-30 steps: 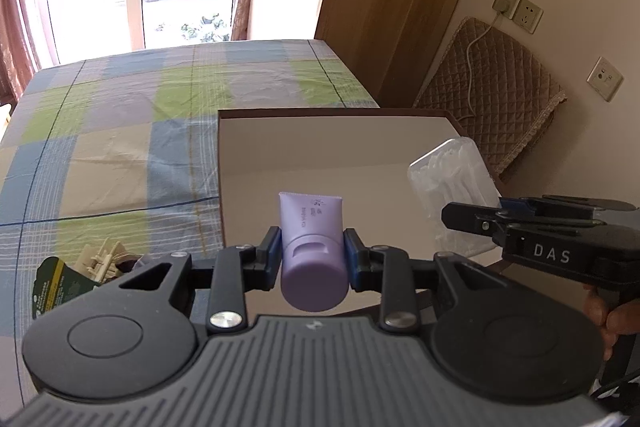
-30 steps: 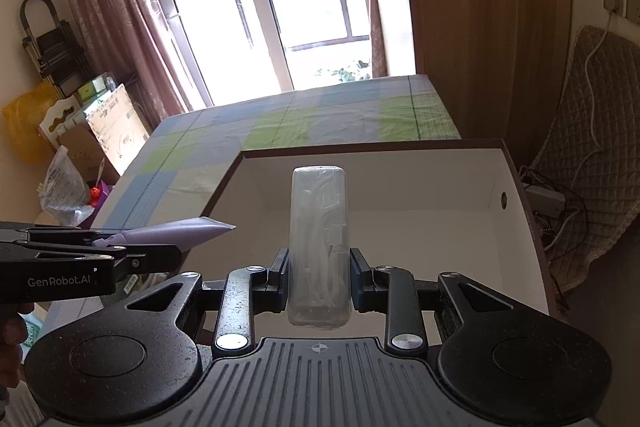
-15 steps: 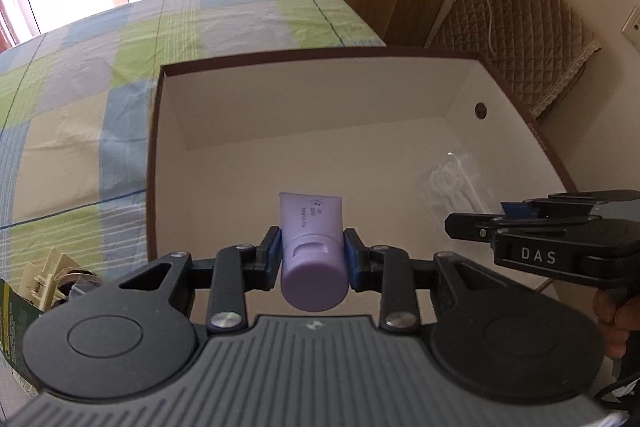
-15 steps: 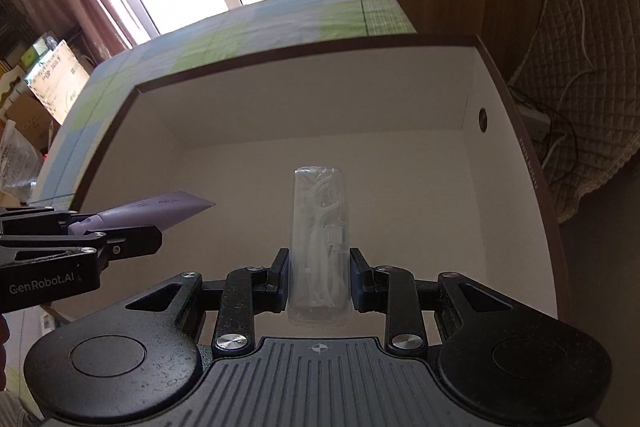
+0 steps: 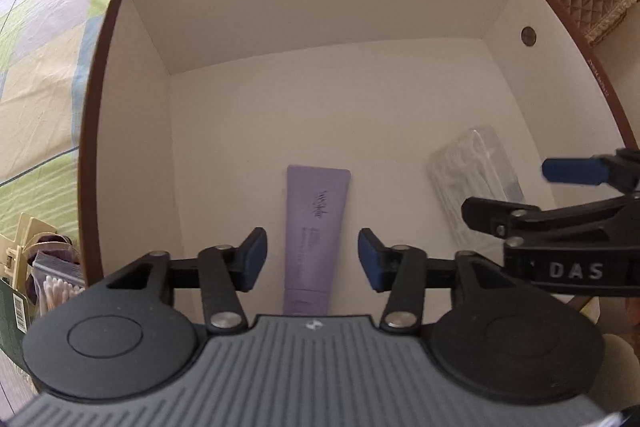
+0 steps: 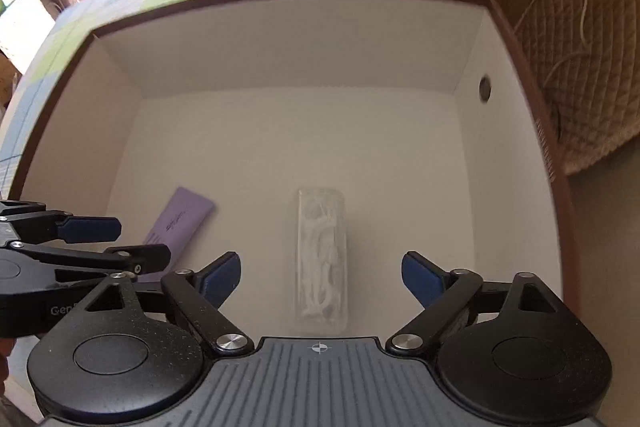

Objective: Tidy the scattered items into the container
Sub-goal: 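Carry both items over the box and open both tools to drop them, then withdraw both tools from the box back toward the remaining items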

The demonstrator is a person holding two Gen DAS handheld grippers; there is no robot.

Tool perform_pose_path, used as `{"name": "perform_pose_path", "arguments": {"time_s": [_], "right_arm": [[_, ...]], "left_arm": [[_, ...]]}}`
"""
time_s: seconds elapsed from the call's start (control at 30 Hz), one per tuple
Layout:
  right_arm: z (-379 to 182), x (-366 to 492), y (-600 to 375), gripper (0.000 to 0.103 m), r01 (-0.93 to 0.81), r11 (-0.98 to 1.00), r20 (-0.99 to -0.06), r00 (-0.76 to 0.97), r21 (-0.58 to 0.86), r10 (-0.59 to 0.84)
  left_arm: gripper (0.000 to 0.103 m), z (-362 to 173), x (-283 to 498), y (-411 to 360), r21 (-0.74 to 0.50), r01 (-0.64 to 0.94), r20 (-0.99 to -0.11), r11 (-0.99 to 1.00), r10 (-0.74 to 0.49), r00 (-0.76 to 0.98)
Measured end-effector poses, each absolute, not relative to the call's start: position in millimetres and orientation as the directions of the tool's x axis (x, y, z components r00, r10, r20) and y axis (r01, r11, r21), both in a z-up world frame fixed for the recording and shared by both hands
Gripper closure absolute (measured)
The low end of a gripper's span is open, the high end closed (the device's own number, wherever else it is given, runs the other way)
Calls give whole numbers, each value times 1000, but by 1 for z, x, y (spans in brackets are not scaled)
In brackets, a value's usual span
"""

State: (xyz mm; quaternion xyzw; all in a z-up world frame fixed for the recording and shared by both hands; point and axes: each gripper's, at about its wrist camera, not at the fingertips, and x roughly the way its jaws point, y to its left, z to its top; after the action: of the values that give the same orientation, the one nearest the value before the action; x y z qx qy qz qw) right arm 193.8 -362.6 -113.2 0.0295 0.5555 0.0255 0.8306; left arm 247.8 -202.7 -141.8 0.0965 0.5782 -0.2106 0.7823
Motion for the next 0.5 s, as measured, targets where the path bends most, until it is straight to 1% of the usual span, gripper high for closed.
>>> {"name": "perform_pose_path", "arguments": {"time_s": [0.1, 0.17, 0.3, 0.37, 0.5], "right_arm": [[-109, 185, -367, 11, -3, 996, -926, 370, 84, 79], [-106, 179, -368, 11, -3, 996, -927, 364, 92, 87], [-97, 179, -375, 11, -17, 997, -926, 368, 81, 82], [-93, 177, -376, 11, -17, 997, -925, 372, 75, 76], [-84, 168, -381, 11, -7, 998, -918, 390, 66, 63]], "left_arm": [[51, -140, 245, -198, -89, 439, -945, 894, -215, 246], [46, -139, 242, -198, -83, 445, -944, 892, -213, 251], [43, -134, 236, -199, -74, 454, -941, 888, -213, 264], [39, -131, 233, -200, -71, 458, -939, 886, -214, 270], [38, -123, 228, -199, -68, 461, -934, 885, -219, 282]]}}
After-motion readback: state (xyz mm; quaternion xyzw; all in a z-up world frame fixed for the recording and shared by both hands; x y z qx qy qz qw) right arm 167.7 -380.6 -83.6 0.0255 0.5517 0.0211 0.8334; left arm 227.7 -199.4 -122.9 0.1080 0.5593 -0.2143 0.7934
